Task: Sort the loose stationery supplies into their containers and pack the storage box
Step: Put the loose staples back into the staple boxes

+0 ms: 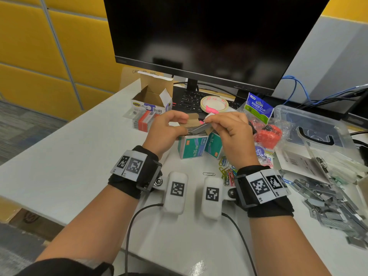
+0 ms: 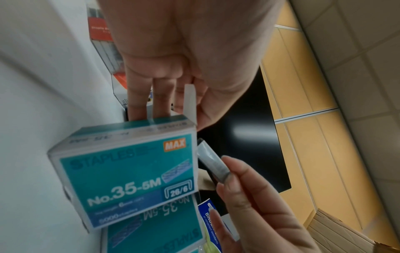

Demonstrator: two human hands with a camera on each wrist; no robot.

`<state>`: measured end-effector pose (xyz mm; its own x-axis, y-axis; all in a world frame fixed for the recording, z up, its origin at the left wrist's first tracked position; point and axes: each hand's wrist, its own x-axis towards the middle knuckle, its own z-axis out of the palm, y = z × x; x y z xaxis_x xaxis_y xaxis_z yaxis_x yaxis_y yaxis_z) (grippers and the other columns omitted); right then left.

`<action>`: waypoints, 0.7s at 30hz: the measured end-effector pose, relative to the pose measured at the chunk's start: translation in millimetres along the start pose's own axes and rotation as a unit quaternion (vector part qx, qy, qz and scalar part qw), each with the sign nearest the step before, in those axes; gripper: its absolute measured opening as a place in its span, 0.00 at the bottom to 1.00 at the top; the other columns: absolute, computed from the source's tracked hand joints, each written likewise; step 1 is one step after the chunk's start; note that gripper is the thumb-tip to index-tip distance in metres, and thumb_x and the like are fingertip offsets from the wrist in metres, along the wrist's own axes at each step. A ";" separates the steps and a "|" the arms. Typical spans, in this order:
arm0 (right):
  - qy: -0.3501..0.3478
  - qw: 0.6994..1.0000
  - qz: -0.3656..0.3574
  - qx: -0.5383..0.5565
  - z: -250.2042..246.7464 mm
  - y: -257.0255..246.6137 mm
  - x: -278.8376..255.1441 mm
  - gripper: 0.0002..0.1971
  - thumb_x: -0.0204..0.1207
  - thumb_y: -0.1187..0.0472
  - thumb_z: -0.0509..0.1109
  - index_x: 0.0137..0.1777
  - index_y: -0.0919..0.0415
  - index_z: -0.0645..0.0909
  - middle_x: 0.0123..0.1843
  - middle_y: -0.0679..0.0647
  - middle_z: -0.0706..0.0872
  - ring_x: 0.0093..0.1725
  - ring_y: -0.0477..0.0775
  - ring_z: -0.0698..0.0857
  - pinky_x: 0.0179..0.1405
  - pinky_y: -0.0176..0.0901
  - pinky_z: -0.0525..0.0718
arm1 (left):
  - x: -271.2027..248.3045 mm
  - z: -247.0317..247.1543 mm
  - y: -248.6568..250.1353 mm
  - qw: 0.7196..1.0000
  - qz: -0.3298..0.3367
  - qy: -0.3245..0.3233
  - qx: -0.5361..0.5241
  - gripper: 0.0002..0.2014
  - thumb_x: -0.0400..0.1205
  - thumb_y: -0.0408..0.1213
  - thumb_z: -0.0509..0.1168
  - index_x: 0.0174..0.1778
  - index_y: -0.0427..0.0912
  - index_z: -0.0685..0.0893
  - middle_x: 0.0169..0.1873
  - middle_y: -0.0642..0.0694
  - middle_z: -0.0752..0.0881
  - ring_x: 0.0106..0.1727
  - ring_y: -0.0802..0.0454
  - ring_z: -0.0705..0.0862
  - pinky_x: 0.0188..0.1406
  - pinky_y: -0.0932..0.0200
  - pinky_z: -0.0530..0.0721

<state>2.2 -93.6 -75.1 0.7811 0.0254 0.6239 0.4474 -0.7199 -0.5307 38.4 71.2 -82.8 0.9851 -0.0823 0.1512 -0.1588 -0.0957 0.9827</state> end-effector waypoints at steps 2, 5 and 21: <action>0.004 1.000 -0.008 -0.014 0.3 -1.1 0.3 0.11 0.80 0.66 0.65 0.53 0.56 0.88 0.48 0.40 0.81 0.56 0.46 0.69 0.53 0.18 0.62 | 0.7 -0.4 -0.5 1.000 0.003 0.000 0.001 0.11 0.79 0.24 0.64 0.52 0.43 0.81 0.45 0.59 0.80 0.54 0.51 0.81 0.40 0.65 0.85; -0.008 1.000 -0.010 -0.013 1.4 -1.7 0.2 0.11 0.79 0.67 0.65 0.53 0.57 0.88 0.47 0.40 0.81 0.55 0.47 0.70 0.52 0.15 0.61 | 1.1 -0.3 -1.2 1.000 0.013 -0.004 -0.002 0.10 0.79 0.24 0.64 0.48 0.44 0.81 0.46 0.59 0.80 0.53 0.53 0.81 0.41 0.64 0.85; 0.097 0.992 0.065 0.043 3.2 6.0 1.6 0.11 0.81 0.65 0.62 0.55 0.59 0.85 0.48 0.45 0.81 0.54 0.52 0.79 0.55 0.53 0.78 | -0.5 -2.7 -2.0 0.998 0.020 -0.048 0.023 0.10 0.77 0.26 0.69 0.36 0.47 0.80 0.48 0.51 0.83 0.53 0.50 0.84 0.42 0.64 0.87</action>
<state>7.6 -95.7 -79.1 0.7402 -0.2038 0.6407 0.3896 -0.6466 -0.6558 38.4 74.2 -84.5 0.9673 -0.1818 0.1766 -0.2026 -0.1355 0.9698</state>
